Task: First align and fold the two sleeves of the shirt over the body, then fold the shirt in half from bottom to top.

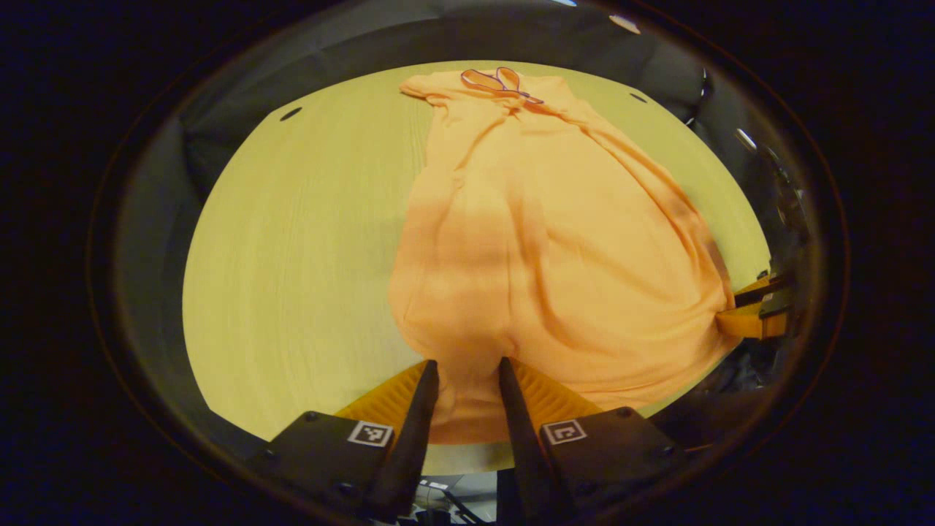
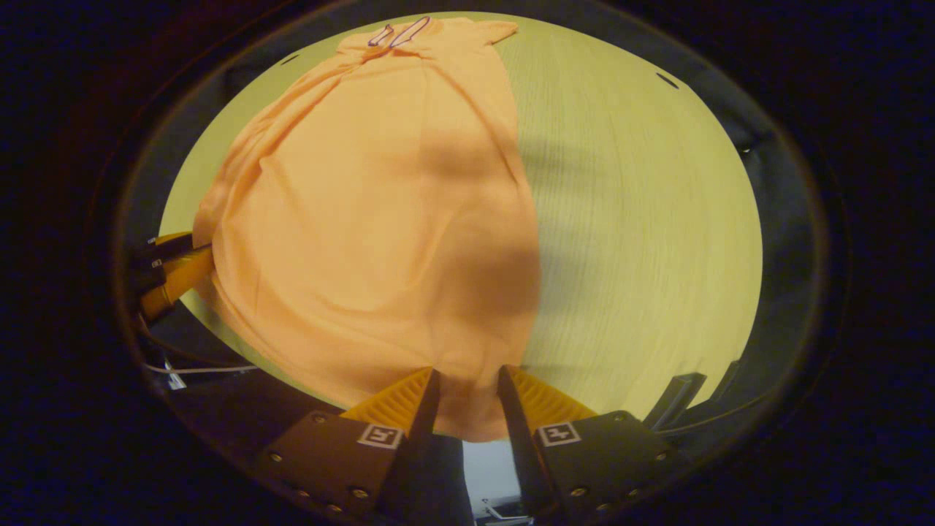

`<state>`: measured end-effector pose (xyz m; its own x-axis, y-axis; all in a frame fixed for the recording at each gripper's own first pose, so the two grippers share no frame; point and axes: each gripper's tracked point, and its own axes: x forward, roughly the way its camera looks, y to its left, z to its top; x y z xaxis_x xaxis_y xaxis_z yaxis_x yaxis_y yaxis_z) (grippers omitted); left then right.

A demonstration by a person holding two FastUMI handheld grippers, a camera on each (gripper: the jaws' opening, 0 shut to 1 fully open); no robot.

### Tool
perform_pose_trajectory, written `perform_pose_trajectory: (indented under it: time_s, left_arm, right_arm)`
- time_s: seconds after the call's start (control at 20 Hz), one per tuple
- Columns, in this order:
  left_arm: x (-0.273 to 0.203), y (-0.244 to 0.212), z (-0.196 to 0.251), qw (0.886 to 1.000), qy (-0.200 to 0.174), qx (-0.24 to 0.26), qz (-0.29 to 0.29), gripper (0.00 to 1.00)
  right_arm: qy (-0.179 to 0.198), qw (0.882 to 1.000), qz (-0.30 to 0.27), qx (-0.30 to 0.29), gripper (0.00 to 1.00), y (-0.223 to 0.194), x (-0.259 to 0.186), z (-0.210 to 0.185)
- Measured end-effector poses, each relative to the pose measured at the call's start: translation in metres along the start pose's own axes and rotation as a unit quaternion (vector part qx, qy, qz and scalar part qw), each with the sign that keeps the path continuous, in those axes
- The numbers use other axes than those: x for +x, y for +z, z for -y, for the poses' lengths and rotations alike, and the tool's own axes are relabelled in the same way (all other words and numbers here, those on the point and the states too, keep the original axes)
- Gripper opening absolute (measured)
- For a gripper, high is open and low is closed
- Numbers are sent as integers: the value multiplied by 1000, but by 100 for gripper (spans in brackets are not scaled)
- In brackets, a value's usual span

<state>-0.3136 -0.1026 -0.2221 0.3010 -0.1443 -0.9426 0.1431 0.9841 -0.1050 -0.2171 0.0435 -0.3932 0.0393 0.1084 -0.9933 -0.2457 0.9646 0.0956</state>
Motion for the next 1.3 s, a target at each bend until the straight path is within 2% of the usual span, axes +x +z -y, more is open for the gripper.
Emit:
perform_pose_trajectory:
  time_s: [0.05, 0.1, 0.15, 0.2, 0.25, 0.5, 0.7, 1.05, 1.3]
  left_arm:
    - [1, 0, 1, 1000, 0, -2, -6, 53]
    - [0, 9, 3, 1000, -8, -8, -10, 33]
    - [0, 2, 2, 1000, -8, -27, -11, 33]
    - [-4, 7, 1, 999, -10, -35, -12, 9]
    - [-2, 3, 2, 999, -12, -36, -13, 7]
    - [-8, 7, 7, 1000, -4, -30, 9, 6]
    - [-27, 29, -1, 999, -5, -39, 27, 6]
    - [-57, 109, -24, 994, -3, -55, 91, 7]
    - [-69, 196, -46, 988, 4, -52, 146, 7]
  right_arm:
    - [5, 1000, 2, 11, 18, 0, 2, -2]
    - [9, 1000, 4, 11, 5, 1, 1, -2]
    - [12, 1000, 4, 9, 4, -1, 1, -2]
    - [12, 1000, 10, 12, 4, 7, 3, -1]
    - [13, 1000, 13, 11, 0, 0, 1, -2]
    - [15, 999, 27, 9, 0, 2, -4, -3]
    - [19, 998, 55, 10, 0, 25, -28, 0]
    - [29, 990, 136, 15, 0, 114, -85, 10]
    - [29, 981, 193, 4, 0, 196, -115, 16]
